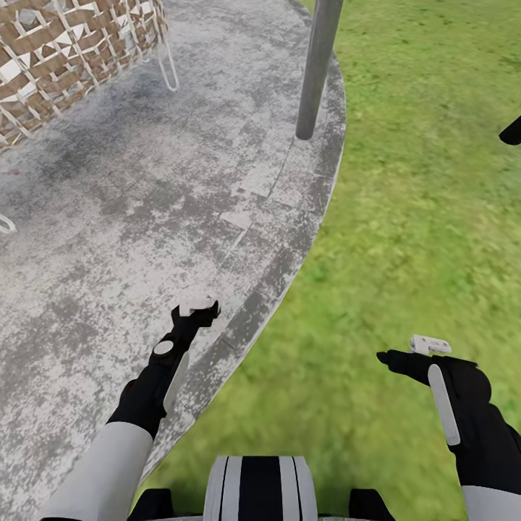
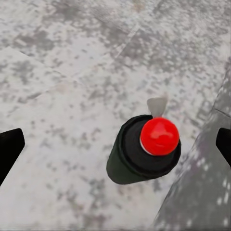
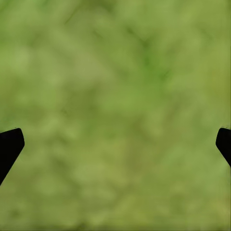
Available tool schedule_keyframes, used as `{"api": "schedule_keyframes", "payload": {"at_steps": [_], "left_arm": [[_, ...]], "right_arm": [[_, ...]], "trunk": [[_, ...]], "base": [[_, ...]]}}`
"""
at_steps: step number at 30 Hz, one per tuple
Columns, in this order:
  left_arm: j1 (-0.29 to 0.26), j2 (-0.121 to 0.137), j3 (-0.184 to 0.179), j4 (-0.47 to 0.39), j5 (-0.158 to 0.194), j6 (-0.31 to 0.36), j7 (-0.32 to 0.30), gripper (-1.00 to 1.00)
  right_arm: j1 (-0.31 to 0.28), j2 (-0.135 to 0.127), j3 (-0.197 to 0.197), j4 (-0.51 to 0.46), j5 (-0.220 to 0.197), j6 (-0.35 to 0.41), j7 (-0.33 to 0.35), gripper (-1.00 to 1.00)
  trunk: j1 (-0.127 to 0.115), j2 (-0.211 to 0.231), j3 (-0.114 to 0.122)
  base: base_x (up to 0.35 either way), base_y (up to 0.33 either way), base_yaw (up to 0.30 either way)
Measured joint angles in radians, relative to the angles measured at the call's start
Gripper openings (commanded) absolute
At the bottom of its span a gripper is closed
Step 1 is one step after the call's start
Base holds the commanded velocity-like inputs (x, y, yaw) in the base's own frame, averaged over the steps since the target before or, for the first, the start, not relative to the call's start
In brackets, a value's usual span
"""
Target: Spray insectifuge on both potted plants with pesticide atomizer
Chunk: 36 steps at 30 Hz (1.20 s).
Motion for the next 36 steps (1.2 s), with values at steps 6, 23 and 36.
{"api": "schedule_keyframes", "payload": {"at_steps": [6, 23, 36], "left_arm": [[0.0, -0.001, -0.002, 0.0, -0.005, 0.0, 0.0, 1.0], [0.0, -0.003, -0.006, 0.0, -0.005, 0.0, 0.0, 1.0], [0.0, -0.003, -0.009, 0.0, -0.005, 0.0, 0.0, 1.0]], "right_arm": [[0.0, 0.0, 0.0, -0.001, 0.0, 0.0, 0.0, 1.0], [0.0, 0.0, 0.0, -0.001, 0.0, 0.0, 0.0, 1.0], [0.0, 0.0, -0.001, -0.001, 0.0, -0.001, 0.0, 1.0]], "trunk": [[0.0, 0.0, 0.0], [0.0, 0.0, 0.0], [0.002, -0.001, -0.028]], "base": [[0.0, 0.0, 0.0], [0.0, 0.0, 0.0], [0.0, 0.0, 0.0]]}}
